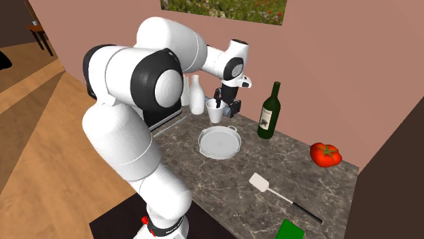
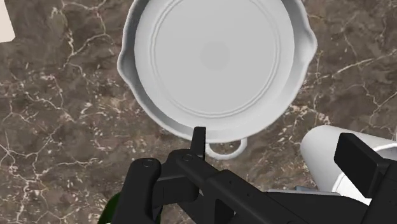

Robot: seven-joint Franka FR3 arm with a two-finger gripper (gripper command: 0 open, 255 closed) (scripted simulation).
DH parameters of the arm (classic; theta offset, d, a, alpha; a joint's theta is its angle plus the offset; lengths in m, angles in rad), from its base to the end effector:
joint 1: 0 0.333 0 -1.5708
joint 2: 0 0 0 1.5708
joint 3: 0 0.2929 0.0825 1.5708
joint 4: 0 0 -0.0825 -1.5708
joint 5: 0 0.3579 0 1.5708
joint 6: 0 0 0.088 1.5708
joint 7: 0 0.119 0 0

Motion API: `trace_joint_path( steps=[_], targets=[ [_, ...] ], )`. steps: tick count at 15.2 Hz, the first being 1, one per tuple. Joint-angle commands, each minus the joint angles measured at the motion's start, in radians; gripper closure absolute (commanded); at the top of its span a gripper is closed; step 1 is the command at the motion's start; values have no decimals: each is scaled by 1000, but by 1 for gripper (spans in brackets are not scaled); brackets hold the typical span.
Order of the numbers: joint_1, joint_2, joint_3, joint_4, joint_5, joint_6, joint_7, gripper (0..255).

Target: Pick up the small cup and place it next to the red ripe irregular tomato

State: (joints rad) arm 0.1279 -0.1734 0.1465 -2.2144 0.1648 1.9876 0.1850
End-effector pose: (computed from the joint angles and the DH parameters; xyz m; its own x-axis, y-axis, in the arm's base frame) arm 0.4482 0.1400 0.4233 0.9966 0.0199 -0.0797 0.0112 -0.9940 -0.1084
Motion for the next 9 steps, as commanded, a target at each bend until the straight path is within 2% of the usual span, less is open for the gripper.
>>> trace_joint_path(
  steps=[1, 9],
  targets=[
    [9, 60, 10, 37, 17, 35, 10, 0],
    [47, 328, 48, 238, 61, 144, 54, 0]
  ],
)
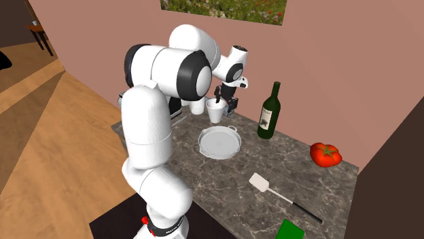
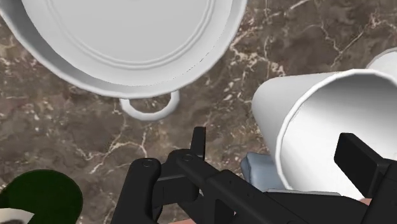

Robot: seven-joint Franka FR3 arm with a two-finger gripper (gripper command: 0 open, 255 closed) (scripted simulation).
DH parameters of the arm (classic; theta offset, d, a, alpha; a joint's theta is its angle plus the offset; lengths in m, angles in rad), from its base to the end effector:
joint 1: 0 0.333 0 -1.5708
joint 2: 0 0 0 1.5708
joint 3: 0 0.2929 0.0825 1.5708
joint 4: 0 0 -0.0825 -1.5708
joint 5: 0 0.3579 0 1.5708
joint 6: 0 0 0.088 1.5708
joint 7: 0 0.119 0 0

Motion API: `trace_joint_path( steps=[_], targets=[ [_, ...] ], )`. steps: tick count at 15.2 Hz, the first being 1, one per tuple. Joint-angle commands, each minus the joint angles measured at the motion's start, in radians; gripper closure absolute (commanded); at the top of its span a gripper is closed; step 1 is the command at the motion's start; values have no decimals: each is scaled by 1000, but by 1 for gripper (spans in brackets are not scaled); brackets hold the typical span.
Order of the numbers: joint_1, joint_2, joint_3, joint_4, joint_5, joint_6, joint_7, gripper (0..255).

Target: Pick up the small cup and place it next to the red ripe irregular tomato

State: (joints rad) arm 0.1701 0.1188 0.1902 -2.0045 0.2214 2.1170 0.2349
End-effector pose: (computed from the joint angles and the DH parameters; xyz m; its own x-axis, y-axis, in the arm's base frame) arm 0.5133 0.2046 0.3795 0.9977 0.0149 -0.0657 0.0015 -0.9800 -0.1992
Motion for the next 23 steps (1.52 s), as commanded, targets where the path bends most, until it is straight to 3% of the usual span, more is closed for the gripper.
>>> trace_joint_path(
  steps=[1, 9, 16, 17, 23],
  targets=[
    [7, 54, 6, 44, 7, 20, 7, 0],
    [20, 102, 13, 3, 8, 111, 7, 0],
    [20, 103, 13, 3, 8, 111, 7, 0],
    [20, 103, 13, 3, 8, 111, 7, 255],
    [20, 103, 13, 3, 8, 111, 7, 255]
  ],
)
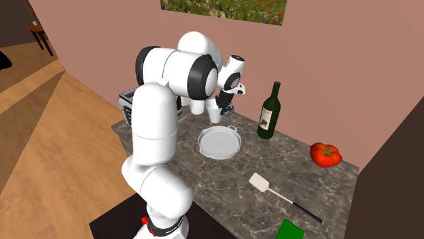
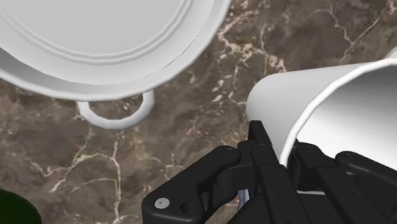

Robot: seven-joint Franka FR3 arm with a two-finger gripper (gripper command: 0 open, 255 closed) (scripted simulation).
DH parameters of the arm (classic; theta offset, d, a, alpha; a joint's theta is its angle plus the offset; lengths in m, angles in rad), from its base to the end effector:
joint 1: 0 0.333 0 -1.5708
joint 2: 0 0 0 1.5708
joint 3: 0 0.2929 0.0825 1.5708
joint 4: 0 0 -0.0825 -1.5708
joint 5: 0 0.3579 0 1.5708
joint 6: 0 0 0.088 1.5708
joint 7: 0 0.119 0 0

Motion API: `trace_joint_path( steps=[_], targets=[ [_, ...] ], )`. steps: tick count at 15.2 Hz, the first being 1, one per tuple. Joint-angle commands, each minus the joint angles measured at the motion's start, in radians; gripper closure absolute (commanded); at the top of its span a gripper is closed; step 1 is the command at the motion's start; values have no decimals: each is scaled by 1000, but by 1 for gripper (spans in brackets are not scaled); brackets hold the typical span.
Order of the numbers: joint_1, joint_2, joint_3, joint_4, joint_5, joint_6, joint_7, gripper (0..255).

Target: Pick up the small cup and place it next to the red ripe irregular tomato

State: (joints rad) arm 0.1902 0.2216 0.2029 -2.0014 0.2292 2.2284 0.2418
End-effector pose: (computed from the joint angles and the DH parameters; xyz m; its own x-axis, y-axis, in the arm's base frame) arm 0.5229 0.2237 0.3342 0.9980 0.0132 -0.0625 -0.0006 -0.9765 -0.2154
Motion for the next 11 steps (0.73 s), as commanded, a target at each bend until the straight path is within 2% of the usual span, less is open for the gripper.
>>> trace_joint_path(
  steps=[1, 3, 11],
  targets=[
    [0, 0, 0, 0, 0, 0, 0, 255],
    [0, 0, 0, 0, 0, 0, 0, 255],
    [-4, -50, -1, 47, -3, -96, 17, 255]
  ],
)
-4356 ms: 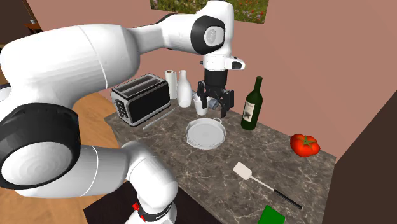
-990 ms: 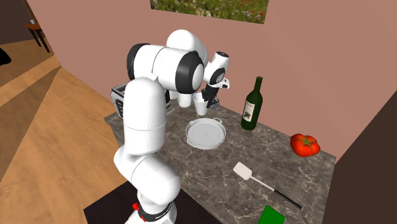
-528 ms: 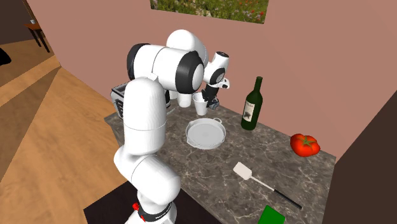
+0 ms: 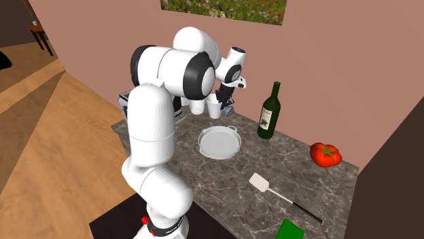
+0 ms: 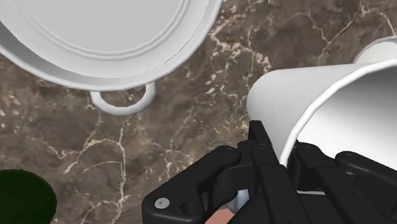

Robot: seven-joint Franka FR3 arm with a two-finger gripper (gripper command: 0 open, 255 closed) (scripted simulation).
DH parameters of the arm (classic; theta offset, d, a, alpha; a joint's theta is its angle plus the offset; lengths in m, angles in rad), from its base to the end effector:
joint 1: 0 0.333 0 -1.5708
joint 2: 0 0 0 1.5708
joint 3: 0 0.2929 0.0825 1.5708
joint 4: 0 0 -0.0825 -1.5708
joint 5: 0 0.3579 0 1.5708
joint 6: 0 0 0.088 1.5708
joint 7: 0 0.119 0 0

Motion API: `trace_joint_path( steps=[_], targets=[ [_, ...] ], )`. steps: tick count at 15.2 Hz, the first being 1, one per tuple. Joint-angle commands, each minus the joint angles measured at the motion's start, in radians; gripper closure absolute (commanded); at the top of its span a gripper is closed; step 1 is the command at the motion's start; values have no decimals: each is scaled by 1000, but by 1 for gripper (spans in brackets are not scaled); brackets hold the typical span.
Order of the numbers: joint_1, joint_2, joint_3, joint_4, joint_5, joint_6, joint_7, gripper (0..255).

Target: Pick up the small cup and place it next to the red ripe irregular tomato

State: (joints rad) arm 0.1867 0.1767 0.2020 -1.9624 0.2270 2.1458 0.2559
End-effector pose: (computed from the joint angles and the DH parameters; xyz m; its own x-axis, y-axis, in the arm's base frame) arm 0.5225 0.2234 0.3689 0.9980 0.0133 -0.0625 -0.0005 -0.9765 -0.2156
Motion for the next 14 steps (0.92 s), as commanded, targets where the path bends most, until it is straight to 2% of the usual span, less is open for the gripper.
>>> trace_joint_path(
  steps=[1, 14],
  targets=[
    [0, -11, 0, 15, -1, -25, 5, 255],
    [-5, -64, -2, 124, -7, -185, 35, 255]
  ],
)
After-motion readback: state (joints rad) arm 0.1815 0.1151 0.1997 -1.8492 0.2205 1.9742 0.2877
